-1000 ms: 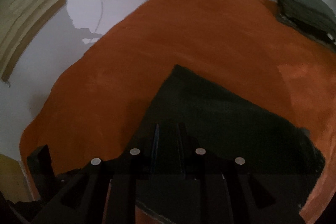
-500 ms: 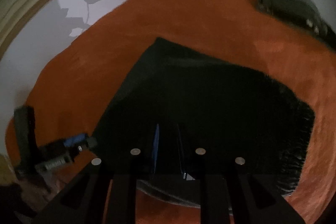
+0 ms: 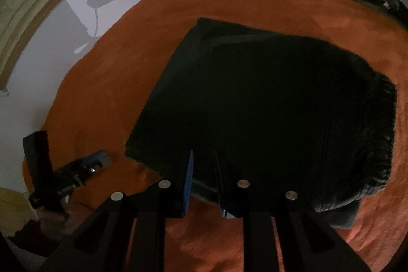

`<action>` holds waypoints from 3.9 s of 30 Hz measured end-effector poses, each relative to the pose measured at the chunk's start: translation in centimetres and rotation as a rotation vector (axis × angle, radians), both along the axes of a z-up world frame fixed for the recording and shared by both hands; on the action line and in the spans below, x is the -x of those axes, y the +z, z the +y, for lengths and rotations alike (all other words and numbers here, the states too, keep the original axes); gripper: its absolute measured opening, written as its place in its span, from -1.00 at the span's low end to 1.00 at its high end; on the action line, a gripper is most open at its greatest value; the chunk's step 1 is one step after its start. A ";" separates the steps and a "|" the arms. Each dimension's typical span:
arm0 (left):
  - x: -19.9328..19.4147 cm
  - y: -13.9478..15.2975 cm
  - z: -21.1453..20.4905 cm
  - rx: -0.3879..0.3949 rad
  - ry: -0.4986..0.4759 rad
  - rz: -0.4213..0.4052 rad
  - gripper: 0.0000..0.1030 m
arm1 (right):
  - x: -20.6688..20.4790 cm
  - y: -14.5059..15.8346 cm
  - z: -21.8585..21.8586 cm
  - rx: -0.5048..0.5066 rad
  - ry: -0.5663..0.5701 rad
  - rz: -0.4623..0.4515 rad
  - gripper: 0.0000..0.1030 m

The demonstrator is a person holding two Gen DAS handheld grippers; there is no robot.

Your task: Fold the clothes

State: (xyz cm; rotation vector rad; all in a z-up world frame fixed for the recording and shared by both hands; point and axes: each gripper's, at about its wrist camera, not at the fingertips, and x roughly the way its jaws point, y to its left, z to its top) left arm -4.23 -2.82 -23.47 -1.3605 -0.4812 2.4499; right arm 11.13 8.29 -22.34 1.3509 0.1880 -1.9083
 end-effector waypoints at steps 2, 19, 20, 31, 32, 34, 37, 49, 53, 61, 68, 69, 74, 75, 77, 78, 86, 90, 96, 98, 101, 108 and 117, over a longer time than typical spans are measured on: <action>0.2 -0.1 0.6 0.007 -0.026 0.015 0.01 | 0.0 0.0 0.3 -0.004 0.018 0.002 -0.68; 2.3 -1.9 2.6 0.157 0.021 -0.040 -0.08 | 3.3 1.0 4.1 -0.038 -0.037 0.077 -0.68; 2.4 -1.8 2.0 0.130 0.026 -0.055 -0.08 | 3.8 0.8 5.1 -0.056 -0.072 0.096 -0.68; 2.9 6.0 2.4 0.149 -0.207 0.060 -0.08 | 0.1 1.1 15.8 -0.230 -0.178 0.443 -0.07; 3.3 7.1 3.7 0.154 -0.262 0.095 -0.08 | -0.8 1.0 15.6 -0.267 -0.141 0.486 -0.06; 4.5 7.2 6.4 0.195 -0.326 0.130 -0.06 | -2.7 0.1 14.6 -0.362 -0.039 0.595 0.19; 6.6 6.0 10.1 0.274 -0.387 0.138 -0.05 | -5.7 -2.2 11.9 -0.537 0.159 0.789 0.30; 3.7 5.2 1.8 0.241 -0.106 0.062 -0.05 | -10.8 -8.9 3.9 -0.796 0.508 1.157 0.46; 2.9 3.8 -1.4 0.209 -0.025 0.002 -0.05 | -12.8 -9.1 0.4 -0.743 0.544 1.147 0.48; 1.2 2.0 -3.8 0.143 0.067 -0.046 -0.05 | -15.1 -10.5 -5.3 -0.734 0.607 1.217 0.49; 0.4 1.3 -7.9 0.104 0.174 -0.071 -0.05 | -15.5 -12.8 -9.7 -0.732 0.555 1.294 0.49; 0.4 1.3 -8.3 0.096 0.189 -0.073 -0.05 | -15.3 -13.0 -9.9 -0.736 0.540 1.307 0.49; 0.5 0.9 -9.1 0.068 0.214 -0.092 -0.05 | -14.4 -13.4 -10.6 -0.737 0.474 1.325 0.49; 0.6 0.9 -9.2 0.067 0.212 -0.094 -0.05 | -14.2 -13.2 -10.9 -0.723 0.460 1.310 0.49; 0.6 1.0 -9.5 0.070 0.211 -0.092 -0.05 | -13.5 -12.5 -11.4 -0.698 0.432 1.265 0.49; 0.6 1.0 -9.6 0.068 0.214 -0.093 -0.05 | -12.7 -12.0 -11.6 -0.686 0.411 1.230 0.49; 1.8 0.2 -9.6 0.038 0.217 -0.115 -0.05 | -12.8 -11.8 -12.9 -0.694 0.437 1.195 0.46; 2.2 -0.1 -9.3 0.040 0.206 -0.125 -0.05 | -13.9 -10.9 -13.6 -0.655 0.465 1.145 0.45; 2.2 -0.1 -9.3 0.035 0.199 -0.128 -0.05 | -14.5 -11.4 -14.0 -0.670 0.527 1.121 0.44; 2.3 -0.1 -9.1 0.040 0.196 -0.126 -0.05 | -14.6 -12.0 -14.3 -0.702 0.540 1.141 0.44; 2.2 -0.2 -8.8 0.043 0.196 -0.135 -0.05 | -14.8 -13.1 -14.6 -0.752 0.560 1.169 0.44; 2.5 0.2 -8.5 0.045 0.192 -0.117 -0.05 | -12.8 -11.8 -15.2 -0.641 0.512 1.035 -0.20; 2.4 0.7 -8.8 0.008 0.192 -0.110 -0.05 | -11.5 -13.9 -15.4 -0.772 0.524 1.235 -0.03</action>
